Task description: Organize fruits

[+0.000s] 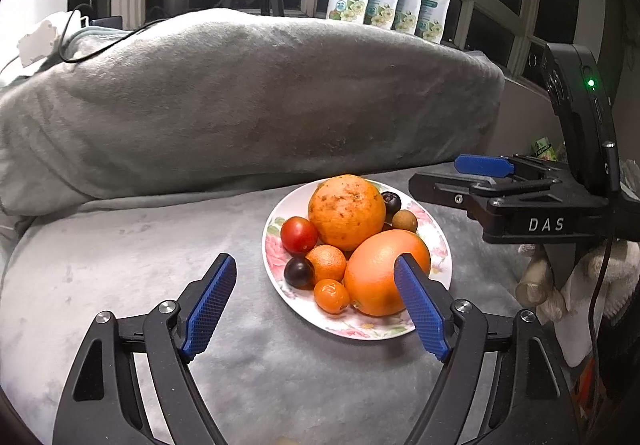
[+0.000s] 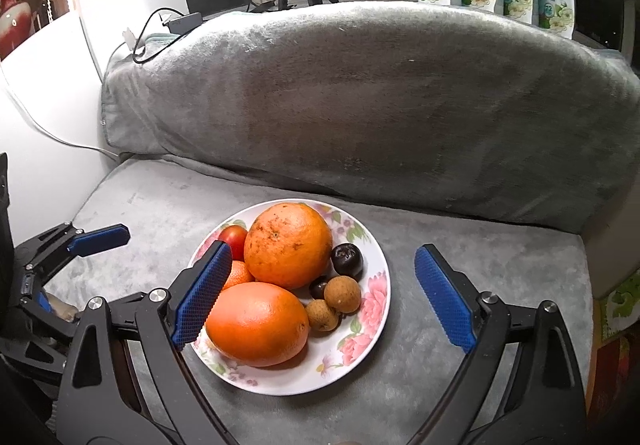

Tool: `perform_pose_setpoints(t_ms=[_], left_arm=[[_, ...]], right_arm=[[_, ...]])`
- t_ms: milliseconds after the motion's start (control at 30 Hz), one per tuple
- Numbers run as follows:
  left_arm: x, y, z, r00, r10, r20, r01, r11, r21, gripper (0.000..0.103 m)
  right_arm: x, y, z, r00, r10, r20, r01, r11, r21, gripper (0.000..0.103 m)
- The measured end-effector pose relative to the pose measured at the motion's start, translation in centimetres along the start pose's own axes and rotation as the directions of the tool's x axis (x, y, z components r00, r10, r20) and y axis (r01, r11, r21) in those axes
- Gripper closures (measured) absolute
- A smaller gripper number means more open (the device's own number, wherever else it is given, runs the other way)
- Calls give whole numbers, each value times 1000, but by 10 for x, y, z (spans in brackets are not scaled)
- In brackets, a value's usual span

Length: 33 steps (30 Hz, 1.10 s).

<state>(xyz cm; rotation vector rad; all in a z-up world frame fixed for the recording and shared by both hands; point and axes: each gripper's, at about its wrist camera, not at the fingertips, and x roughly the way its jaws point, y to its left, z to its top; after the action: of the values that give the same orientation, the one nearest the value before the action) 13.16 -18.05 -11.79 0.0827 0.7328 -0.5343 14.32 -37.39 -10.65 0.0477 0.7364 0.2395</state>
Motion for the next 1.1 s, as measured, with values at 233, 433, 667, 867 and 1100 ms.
perform_pose_setpoints(t_ms=[233,433,667,867,1100], left_arm=[[-6,2,1,1000,3,10,-3,1000,-7,21],[-13,5,1,1000,6,23,-5,1000,-19,21],[-23,8,2,999,9,44,-7,999,-39,21],[-34,9,1,998,23,64,-20,999,-39,21],[-51,10,-1,994,43,97,-38,998,-51,21]], right_arm=[[-9,4,-5,999,-30,13,30,1000,3,8],[-18,10,-7,995,-86,42,87,996,-4,8],[-30,17,-10,985,-157,75,158,987,-3,8],[-45,19,-11,971,-206,119,204,979,28,8],[-65,25,-13,961,-223,164,214,974,67,8]])
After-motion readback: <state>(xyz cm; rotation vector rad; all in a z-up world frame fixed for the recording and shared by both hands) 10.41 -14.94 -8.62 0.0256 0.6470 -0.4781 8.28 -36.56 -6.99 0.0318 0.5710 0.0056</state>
